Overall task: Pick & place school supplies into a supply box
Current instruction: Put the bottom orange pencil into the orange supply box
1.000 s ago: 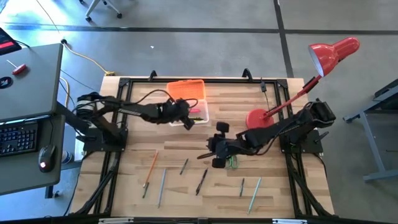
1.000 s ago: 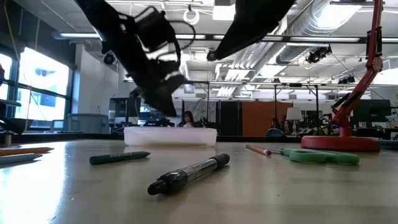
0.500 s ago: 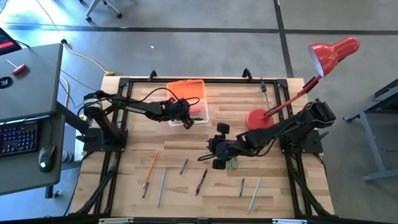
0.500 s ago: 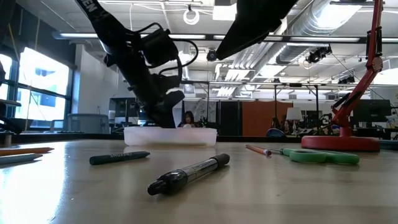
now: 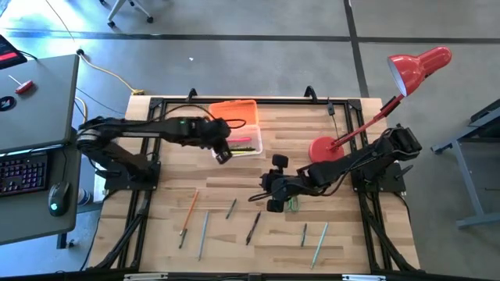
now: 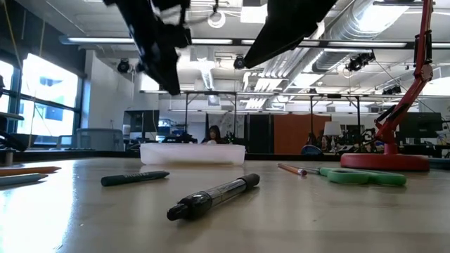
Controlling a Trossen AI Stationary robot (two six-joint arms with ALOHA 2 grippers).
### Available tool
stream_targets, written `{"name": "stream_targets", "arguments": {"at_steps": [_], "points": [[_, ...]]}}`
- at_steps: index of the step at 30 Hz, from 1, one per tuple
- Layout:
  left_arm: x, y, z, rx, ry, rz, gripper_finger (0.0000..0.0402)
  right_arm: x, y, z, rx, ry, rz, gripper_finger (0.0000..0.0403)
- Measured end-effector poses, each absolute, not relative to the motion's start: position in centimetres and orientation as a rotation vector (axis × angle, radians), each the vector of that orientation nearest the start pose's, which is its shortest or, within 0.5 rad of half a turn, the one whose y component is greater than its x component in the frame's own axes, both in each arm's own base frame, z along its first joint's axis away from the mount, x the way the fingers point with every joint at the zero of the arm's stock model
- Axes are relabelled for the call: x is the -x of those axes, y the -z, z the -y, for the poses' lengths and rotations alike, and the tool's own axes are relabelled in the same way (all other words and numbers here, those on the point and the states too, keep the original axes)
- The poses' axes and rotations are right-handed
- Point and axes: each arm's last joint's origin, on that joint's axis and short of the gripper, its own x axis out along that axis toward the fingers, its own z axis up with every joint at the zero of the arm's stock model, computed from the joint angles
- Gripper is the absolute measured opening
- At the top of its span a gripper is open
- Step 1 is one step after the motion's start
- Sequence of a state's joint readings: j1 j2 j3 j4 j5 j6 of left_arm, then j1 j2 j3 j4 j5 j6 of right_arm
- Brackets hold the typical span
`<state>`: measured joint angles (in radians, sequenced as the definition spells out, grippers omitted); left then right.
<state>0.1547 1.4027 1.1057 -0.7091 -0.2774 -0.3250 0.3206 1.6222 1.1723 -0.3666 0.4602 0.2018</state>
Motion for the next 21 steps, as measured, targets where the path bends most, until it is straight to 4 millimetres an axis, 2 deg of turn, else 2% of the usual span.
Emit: {"name": "stream_targets", "arguments": {"at_steps": [4,7,10,16,21], "points": [[-25.0,-29.7,-2.7,0.234,-0.582,-0.911,0.0118,-32.9,-23.1,-9.7,0.145,0.148,-0.719,0.0083],[-23.1,-30.7,-0.6,0.289,-0.571,-0.885,0.0118,-32.6,-21.4,-9.9,0.128,0.039,-0.667,0.0083],[-21.7,-30.3,1.8,0.308,-0.586,-0.883,0.0117,-32.4,-20.1,-9.9,0.145,-0.037,-0.551,0.0083],[-19.8,-28.2,7.1,0.312,-0.557,-0.837,0.0117,-31.9,-19.4,-9.5,0.206,-0.199,-0.291,0.0083],[-18.3,-27.6,9.9,0.333,-0.59,-0.704,0.0117,-33.0,-18.2,-8.6,0.171,-0.313,-0.249,0.0083]]}}
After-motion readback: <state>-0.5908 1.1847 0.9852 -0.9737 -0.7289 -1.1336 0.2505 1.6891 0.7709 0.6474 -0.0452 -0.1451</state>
